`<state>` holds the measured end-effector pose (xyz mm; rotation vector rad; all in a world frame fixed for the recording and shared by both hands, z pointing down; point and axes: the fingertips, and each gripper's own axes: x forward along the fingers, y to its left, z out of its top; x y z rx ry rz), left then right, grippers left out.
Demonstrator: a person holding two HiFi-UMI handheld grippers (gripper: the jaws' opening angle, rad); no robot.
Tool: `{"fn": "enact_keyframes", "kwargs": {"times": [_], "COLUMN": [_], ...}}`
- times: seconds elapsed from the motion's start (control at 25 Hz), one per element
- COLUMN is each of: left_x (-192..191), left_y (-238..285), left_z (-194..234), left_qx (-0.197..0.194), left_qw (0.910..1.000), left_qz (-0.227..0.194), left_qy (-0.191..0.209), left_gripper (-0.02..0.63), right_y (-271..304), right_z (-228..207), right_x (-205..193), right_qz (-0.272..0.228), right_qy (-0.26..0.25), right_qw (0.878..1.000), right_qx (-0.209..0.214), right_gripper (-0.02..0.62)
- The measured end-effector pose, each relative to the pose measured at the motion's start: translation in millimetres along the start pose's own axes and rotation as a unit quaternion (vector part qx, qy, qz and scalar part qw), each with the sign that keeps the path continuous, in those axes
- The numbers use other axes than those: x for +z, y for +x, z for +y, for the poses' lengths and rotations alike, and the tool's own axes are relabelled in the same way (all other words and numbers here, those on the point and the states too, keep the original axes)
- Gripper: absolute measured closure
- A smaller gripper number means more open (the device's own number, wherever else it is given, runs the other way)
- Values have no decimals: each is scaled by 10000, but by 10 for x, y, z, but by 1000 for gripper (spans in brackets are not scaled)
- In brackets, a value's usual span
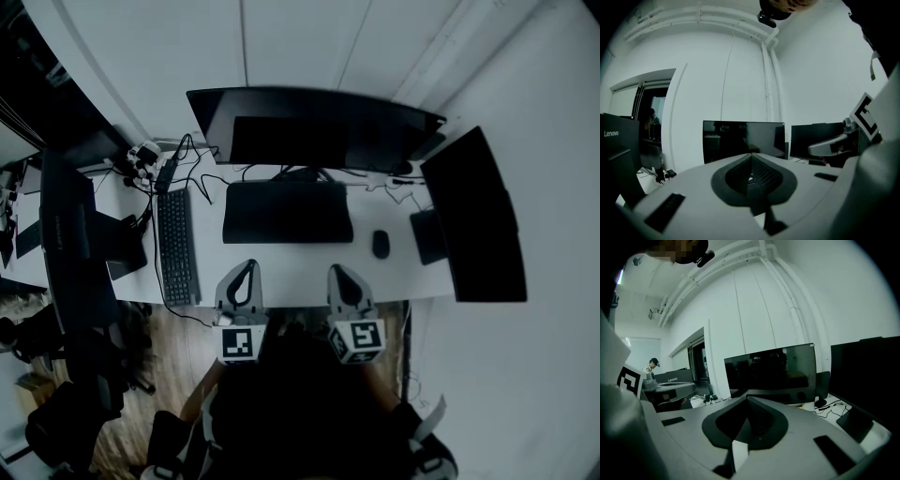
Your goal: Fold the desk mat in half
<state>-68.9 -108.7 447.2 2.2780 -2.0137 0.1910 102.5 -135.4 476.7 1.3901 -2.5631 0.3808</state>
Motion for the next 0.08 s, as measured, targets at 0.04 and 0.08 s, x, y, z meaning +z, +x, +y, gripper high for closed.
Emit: {"fn": "enact_keyframes", "kwargs": {"times": [0.04, 0.08], "left_x": [2, 4], "left_y": [3, 5], "left_z": [5, 10], "left_qx": [1, 2], "left_qw": [10000, 10000], "left_qz": [-10, -20], "left_qy": [-18, -37], "left_gripper": [600, 600], "right_y": [4, 9], "right_z": [2, 6], "right_x": [-4, -5], "right_qz": [-3, -7], "right_qy": [-19, -45], "right_qw": [10000, 10000], "right_qx": [7, 18], "right_gripper": [588, 588]}}
